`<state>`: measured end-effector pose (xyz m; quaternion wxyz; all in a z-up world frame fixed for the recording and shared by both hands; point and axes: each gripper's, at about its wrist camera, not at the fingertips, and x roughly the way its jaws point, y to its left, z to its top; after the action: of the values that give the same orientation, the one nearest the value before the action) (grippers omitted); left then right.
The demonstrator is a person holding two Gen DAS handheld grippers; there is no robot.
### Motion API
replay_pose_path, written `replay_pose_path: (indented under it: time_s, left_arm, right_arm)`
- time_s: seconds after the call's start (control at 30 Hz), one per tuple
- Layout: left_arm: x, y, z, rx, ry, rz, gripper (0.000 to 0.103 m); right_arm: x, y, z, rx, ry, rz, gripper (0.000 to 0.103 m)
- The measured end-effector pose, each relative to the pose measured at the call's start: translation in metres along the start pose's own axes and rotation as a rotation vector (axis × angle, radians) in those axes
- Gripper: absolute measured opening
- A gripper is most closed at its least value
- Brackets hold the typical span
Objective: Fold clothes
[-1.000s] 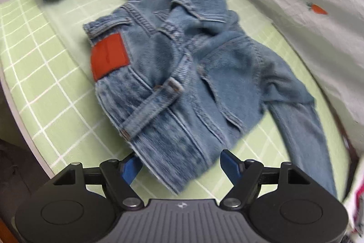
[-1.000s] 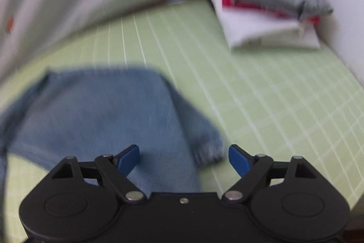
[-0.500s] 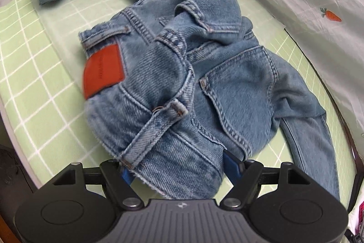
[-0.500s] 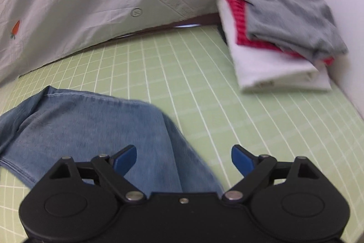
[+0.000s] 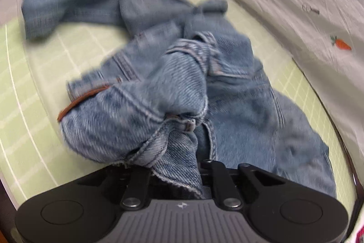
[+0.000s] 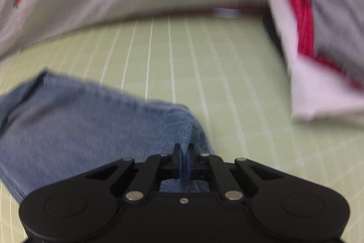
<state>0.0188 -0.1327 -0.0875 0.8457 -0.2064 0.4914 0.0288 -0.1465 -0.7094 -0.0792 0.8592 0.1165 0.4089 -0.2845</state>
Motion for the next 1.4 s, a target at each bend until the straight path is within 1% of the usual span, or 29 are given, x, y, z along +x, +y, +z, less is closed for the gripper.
replay_pose_path:
  time_s: [0.03,0.17,0.2,0.27,0.3,0.33,0.37,0.43,0.47,0.53,0.6,0.63,0.67,0.73,0.77,0.8,0.83,0.87,0.97,1.03,1.1,1.13,1.17,1.2,1.23,1.27,1.3,1.37,1.4]
  left_arm:
    - [-0.003,0.001,0.008,-0.001,-0.026,0.01,0.005]
    - [-0.032,0.01,0.043,0.024,-0.151,0.011,0.005]
    - [-0.04,0.01,0.049,0.048,-0.18,0.025,0.005]
    - [-0.051,0.011,0.056,0.086,-0.214,0.054,0.005]
    - [-0.05,0.016,0.054,0.072,-0.199,0.056,0.005]
    - [-0.048,0.02,0.052,0.054,-0.182,0.056,0.005]
    - [-0.047,0.024,0.049,0.036,-0.164,0.055,0.005]
    - [-0.037,0.033,0.038,0.003,-0.111,0.069,0.005]
    - [-0.033,0.037,0.031,-0.009,-0.088,0.073,0.006]
    - [-0.029,0.043,0.02,-0.016,-0.05,0.079,0.01]
    - [-0.026,0.046,0.011,-0.017,-0.038,0.081,0.011]
    - [-0.024,0.045,0.007,-0.018,-0.027,0.083,0.017]
    - [-0.023,0.043,0.004,-0.017,-0.018,0.085,0.019]
    - [-0.021,0.037,0.0,-0.01,-0.009,0.086,0.027]
    - [-0.02,0.033,-0.001,-0.003,-0.01,0.084,0.031]
    - [-0.02,0.029,-0.002,-0.001,-0.013,0.085,0.04]
    - [-0.021,0.025,-0.003,0.002,-0.016,0.087,0.045]
    - [-0.02,0.023,-0.004,-0.004,-0.016,0.091,0.046]
    - [-0.017,0.016,-0.011,-0.016,-0.008,0.081,0.048]
    - [-0.014,0.012,-0.015,-0.014,-0.003,0.078,0.05]
    - [-0.011,0.009,-0.018,-0.003,0.002,0.092,0.053]
    - [-0.01,0.009,-0.019,0.004,0.003,0.1,0.053]
    - [-0.009,0.009,-0.02,0.007,0.006,0.109,0.053]
    - [-0.009,0.009,-0.02,0.009,0.01,0.118,0.054]
    - [-0.008,0.01,-0.02,0.006,0.016,0.126,0.054]
    - [-0.007,0.011,-0.02,0.003,0.022,0.134,0.054]
    - [-0.006,0.013,-0.02,-0.006,0.027,0.135,0.054]
    - [-0.007,0.018,-0.021,-0.032,0.039,0.124,0.054]
    - [-0.008,0.02,-0.022,-0.043,0.045,0.116,0.054]
  right_arm:
    - [-0.009,-0.001,0.009,0.001,-0.056,-0.012,0.004]
    - [-0.079,0.002,0.037,-0.006,-0.37,-0.069,0.004]
    - [-0.097,0.003,0.036,-0.014,-0.434,-0.083,0.004]
    - [-0.12,0.008,0.024,-0.045,-0.503,-0.12,0.004]
    - [-0.12,0.01,0.012,-0.066,-0.484,-0.141,0.004]
    - [-0.114,0.011,-0.003,-0.087,-0.44,-0.158,0.004]
    - [-0.103,0.012,-0.02,-0.105,-0.369,-0.169,0.004]
    - [-0.071,0.009,-0.057,-0.109,-0.151,-0.162,0.005]
    - [-0.061,0.001,-0.074,-0.046,-0.061,-0.139,0.005]
    - [-0.056,-0.018,-0.099,0.109,0.04,-0.092,0.009]
    - [-0.065,-0.028,-0.104,0.177,0.016,-0.1,0.023]
    - [-0.07,-0.033,-0.104,0.2,-0.008,-0.104,0.037]
    - [-0.074,-0.04,-0.1,0.22,-0.037,-0.103,0.043]
    - [-0.075,-0.057,-0.088,0.273,-0.079,-0.083,0.043]
    - [-0.074,-0.065,-0.084,0.303,-0.09,-0.071,0.046]
    - [-0.07,-0.07,-0.079,0.334,-0.093,-0.056,0.048]
    - [-0.062,-0.074,-0.073,0.367,-0.09,-0.036,0.052]
    - [-0.054,-0.078,-0.067,0.403,-0.08,-0.014,0.055]
    - [-0.027,-0.088,-0.06,0.515,-0.02,0.041,0.057]
    - [-0.013,-0.089,-0.057,0.538,0.015,0.033,0.058]
    - [-0.002,-0.086,-0.052,0.512,0.038,0.012,0.059]
    - [0.004,-0.086,-0.05,0.503,0.052,0.023,0.059]
    - [0.01,-0.086,-0.048,0.502,0.069,0.044,0.054]
    - [0.013,-0.086,-0.046,0.498,0.078,0.066,0.045]
    - [0.014,-0.086,-0.043,0.491,0.075,0.088,0.018]
    - [0.014,-0.086,-0.04,0.483,0.072,0.109,0.008]
    - [0.009,-0.086,-0.036,0.474,0.047,0.124,0.007]
    - [-0.017,-0.086,-0.026,0.459,-0.078,0.131,0.006]
    - [-0.036,-0.089,-0.02,0.466,-0.161,0.12,0.006]
